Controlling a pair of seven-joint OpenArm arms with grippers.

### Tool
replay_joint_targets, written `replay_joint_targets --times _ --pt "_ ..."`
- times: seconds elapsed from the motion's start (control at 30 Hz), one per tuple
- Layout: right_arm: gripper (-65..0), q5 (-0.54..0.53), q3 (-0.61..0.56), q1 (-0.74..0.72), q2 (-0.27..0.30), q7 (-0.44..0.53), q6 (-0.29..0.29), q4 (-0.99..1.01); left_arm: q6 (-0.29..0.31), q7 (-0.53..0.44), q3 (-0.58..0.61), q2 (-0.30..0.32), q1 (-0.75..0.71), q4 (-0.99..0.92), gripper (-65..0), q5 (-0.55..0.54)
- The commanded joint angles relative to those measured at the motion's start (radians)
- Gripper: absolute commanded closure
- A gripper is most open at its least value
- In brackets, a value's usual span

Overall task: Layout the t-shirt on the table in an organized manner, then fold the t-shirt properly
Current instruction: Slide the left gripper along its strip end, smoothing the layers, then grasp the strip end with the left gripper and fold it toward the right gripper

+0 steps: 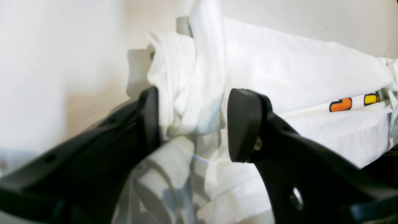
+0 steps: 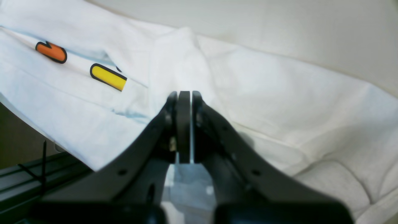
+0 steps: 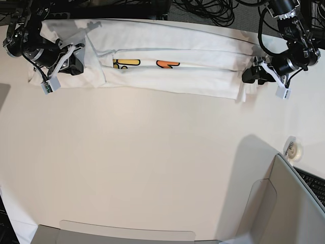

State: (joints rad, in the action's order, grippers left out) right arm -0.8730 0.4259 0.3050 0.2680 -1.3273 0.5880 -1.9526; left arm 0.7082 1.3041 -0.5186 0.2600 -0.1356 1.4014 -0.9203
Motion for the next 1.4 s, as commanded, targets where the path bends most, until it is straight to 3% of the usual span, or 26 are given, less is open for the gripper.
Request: replay_joint_targets --times 0.0,0.37,0.6,0.7,1.0,1.13,1.37 --pt "0.0 -0.018 0.003 -0.003 0.014 0.016 0.014 -0.014 -0.010 0.092 0.012 -0.003 -0.017 -0.007 -27.7 0.083" --pt "0.0 -0.018 0.003 -0.005 0.014 0.016 0.014 -0.014 -0.010 0.092 0.093 -0.003 -0.014 -0.007 -0.2 0.083" --pt "0.0 -0.016 0.009 -0.020 0.018 0.018 0.013 -0.014 -0.010 0.092 0.151 -0.005 -0.016 0.134 0.0 0.080" --pt "0.0 0.013 0.034 -0.025 0.017 0.018 0.011 0.003 -0.010 0.092 0.151 -0.005 -0.017 0.238 0.0 0.023" --pt "0.0 0.196 0.316 -0.089 0.012 0.018 0.011 0.158 -0.010 0.092 0.160 -0.003 -0.022 0.454 0.0 -0.139" --pt "0.0 0.223 0.448 -0.092 0.014 0.018 0.011 0.209 -0.010 0.092 0.245 -0.001 -0.037 0.511 0.0 -0.202" --pt "0.0 0.228 0.588 -0.066 0.017 0.015 0.013 0.224 -0.010 0.092 0.530 -0.005 -0.060 0.525 0.0 -0.243"
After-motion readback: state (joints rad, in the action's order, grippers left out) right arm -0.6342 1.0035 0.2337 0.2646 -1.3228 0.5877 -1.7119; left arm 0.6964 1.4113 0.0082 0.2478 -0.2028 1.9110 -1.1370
